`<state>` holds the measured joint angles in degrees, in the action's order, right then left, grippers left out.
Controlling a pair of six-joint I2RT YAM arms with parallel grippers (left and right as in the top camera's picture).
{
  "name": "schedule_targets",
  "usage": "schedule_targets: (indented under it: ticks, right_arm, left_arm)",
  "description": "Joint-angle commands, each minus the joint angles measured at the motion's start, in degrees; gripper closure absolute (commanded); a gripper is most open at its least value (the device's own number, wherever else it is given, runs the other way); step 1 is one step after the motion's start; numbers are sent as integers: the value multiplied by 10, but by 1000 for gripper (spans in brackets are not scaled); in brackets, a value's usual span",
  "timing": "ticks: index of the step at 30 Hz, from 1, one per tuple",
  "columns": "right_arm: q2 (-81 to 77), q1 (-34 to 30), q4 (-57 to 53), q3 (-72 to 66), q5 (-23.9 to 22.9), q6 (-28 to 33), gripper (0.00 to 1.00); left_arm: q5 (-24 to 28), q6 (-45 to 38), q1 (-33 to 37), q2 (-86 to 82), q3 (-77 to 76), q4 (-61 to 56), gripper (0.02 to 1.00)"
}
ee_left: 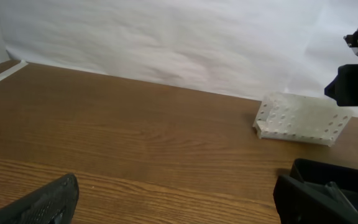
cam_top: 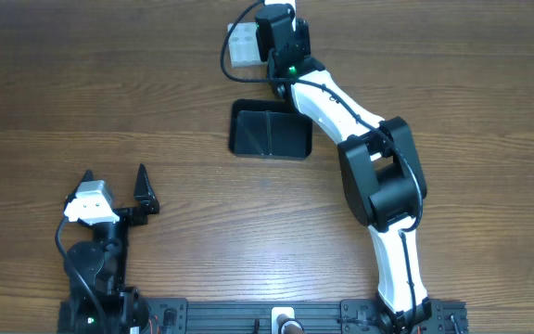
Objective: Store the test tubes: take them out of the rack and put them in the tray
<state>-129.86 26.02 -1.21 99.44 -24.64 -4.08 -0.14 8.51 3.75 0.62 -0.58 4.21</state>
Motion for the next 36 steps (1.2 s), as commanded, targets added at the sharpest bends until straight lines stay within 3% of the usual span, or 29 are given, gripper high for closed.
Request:
schedule_targets:
  ticks: [1, 16, 20, 24, 29, 32, 36]
  right_arm:
    - [57, 9, 1, 18, -10, -1, 899]
    - [172, 26, -83, 18, -24, -2, 904]
    - [199, 35, -160, 18, -16, -58, 915]
    - [216, 41, -252, 18, 25, -142, 923]
    - [222, 45, -362, 18, 115, -245, 930]
    - [222, 49, -415, 18, 161, -281, 934]
    - [222, 52, -471, 18, 180, -304, 947]
  left_arm:
    - [7, -10, -2, -5, 2, 2, 20]
    - [7, -10, -2, -5, 2, 2, 27]
    - [7, -10, -2, -5, 2, 2, 20]
    - [7, -10, -2, -5, 2, 2, 23]
    - [7, -10, -2, -5, 2, 2, 27]
    - [7, -10, -2, -5, 2, 2, 23]
    - [7, -10, -2, -5, 2, 2, 20]
